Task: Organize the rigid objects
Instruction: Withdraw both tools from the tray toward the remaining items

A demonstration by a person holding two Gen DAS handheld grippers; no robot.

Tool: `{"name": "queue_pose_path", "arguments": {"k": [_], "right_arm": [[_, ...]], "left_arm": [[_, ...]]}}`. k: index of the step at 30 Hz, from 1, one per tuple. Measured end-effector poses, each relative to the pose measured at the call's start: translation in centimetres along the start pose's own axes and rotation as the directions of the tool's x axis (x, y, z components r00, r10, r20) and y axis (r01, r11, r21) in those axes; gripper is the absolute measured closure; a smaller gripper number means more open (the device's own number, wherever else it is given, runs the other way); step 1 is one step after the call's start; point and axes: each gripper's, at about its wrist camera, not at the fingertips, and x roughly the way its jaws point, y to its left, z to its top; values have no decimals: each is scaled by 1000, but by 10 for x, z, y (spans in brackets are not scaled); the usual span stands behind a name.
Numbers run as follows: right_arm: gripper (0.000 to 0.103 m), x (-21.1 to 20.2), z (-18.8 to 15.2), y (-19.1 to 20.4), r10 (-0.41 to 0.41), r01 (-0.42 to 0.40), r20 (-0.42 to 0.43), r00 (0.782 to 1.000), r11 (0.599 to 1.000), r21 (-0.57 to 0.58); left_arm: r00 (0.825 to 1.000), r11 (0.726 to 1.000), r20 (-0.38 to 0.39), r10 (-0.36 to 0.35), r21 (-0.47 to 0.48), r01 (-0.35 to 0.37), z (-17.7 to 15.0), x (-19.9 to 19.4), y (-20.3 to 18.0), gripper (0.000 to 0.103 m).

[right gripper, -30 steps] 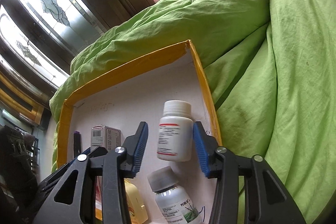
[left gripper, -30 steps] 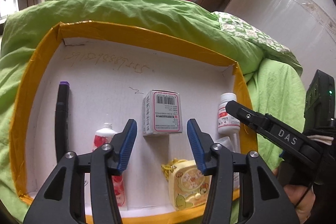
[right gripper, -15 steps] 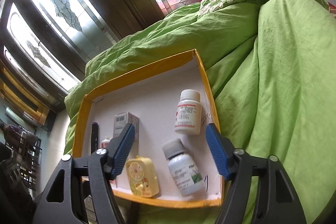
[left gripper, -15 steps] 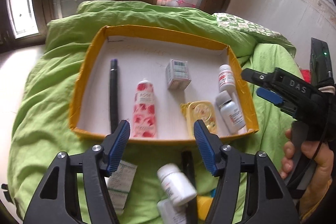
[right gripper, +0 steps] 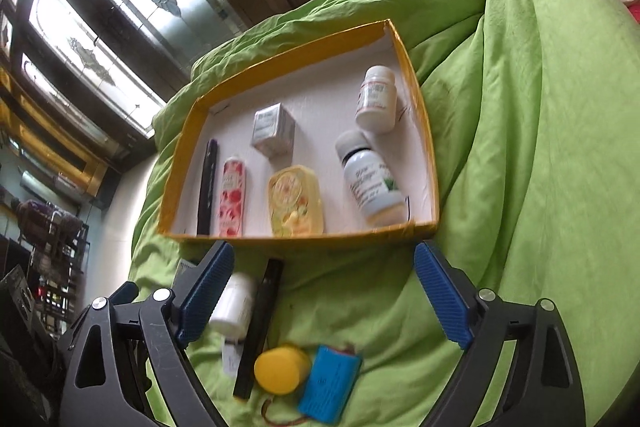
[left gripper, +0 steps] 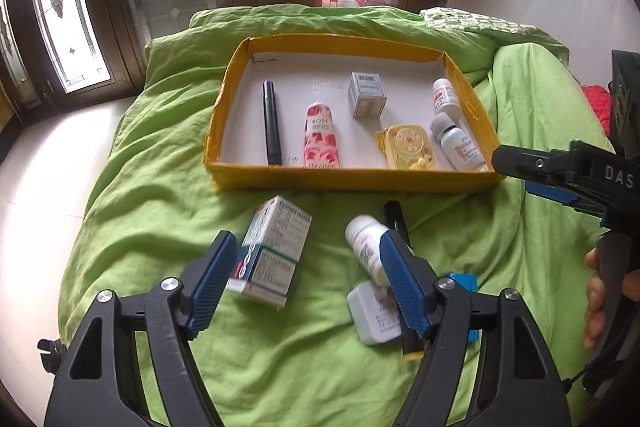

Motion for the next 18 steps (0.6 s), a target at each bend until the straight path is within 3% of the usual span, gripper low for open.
{"name": "queue_pose_path", "arguments": {"k": [12, 18], "right_arm": [[13, -14, -44, -1, 27, -28, -57, 998, 999, -20], [10, -18, -55, -7, 22, -22, -59, 998, 1000, 0]], "left_arm": [[999, 999, -16, 34, -34, -35, -20, -11, 8, 29], [997, 987, -69, 31, -153, -41, -43, -2, 31, 28]]}}
